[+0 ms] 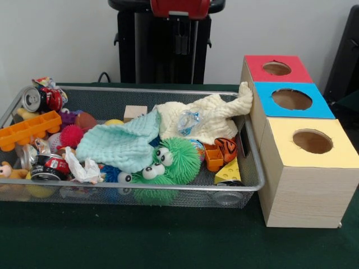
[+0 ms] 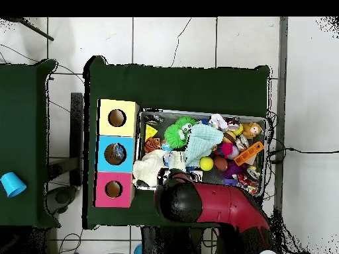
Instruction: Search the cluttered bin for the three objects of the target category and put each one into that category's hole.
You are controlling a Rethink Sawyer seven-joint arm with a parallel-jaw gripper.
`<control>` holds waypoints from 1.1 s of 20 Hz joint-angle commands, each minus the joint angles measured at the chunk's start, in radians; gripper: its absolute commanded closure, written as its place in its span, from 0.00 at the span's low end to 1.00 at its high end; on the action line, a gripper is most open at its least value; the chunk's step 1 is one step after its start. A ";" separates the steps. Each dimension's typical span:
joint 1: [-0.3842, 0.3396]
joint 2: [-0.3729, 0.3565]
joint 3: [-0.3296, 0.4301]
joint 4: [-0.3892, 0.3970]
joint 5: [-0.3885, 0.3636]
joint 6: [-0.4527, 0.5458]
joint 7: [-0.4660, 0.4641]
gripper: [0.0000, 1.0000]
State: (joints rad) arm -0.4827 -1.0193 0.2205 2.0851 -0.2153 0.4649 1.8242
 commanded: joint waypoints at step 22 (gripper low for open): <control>-0.028 0.208 -0.047 -0.073 -0.076 -0.151 0.087 1.00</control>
State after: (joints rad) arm -0.4925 -0.9305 0.1987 2.0741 -0.2207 0.4418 1.8242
